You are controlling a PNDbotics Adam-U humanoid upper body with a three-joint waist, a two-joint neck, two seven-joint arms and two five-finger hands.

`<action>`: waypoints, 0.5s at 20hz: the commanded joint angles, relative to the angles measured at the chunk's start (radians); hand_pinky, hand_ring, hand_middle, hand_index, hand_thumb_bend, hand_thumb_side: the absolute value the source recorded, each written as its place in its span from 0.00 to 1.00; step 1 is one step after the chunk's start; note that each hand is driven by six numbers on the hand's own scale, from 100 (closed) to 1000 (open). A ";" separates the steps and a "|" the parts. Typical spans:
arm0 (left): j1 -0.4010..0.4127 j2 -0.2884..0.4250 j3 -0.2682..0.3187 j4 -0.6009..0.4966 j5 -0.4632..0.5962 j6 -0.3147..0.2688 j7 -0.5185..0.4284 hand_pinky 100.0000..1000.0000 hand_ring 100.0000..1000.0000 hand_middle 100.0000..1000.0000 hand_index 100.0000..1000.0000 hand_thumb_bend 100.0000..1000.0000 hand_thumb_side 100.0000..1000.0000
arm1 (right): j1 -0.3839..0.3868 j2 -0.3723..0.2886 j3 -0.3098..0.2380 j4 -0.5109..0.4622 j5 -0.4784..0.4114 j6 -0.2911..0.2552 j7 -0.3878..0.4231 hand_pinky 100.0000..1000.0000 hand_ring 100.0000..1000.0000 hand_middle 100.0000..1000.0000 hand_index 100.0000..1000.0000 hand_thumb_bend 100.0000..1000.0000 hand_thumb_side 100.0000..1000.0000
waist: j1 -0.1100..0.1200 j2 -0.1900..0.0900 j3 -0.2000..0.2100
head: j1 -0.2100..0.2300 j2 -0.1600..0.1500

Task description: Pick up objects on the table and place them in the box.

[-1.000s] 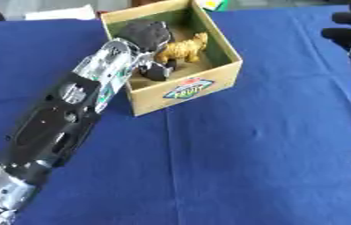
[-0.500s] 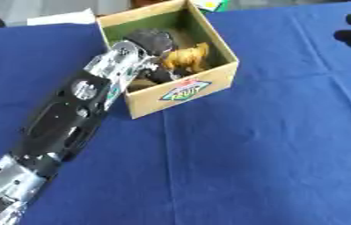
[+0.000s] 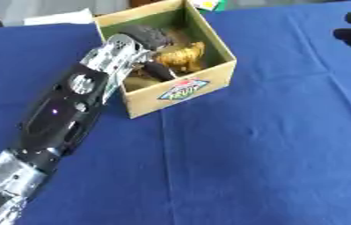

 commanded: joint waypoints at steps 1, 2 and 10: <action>-0.021 0.036 0.018 -0.027 0.032 0.003 0.009 0.77 0.93 0.92 1.00 1.00 0.97 | -0.010 -0.013 -0.003 -0.020 -0.005 -0.001 0.001 0.88 0.72 0.72 0.85 0.00 1.00 | -0.001 -0.026 -0.002 | -0.009 0.004; -0.022 0.044 0.025 -0.024 0.044 0.001 0.005 0.77 0.93 0.91 1.00 1.00 0.96 | -0.009 -0.014 -0.003 -0.020 -0.005 -0.001 0.001 0.88 0.72 0.72 0.85 0.00 1.00 | 0.001 -0.027 -0.001 | -0.012 0.003; -0.026 0.081 0.087 -0.029 0.150 -0.012 0.035 0.76 0.91 0.89 0.99 1.00 0.96 | -0.007 -0.021 0.000 -0.020 -0.005 0.003 0.004 0.88 0.72 0.72 0.85 0.00 1.00 | 0.014 -0.032 0.005 | -0.045 0.008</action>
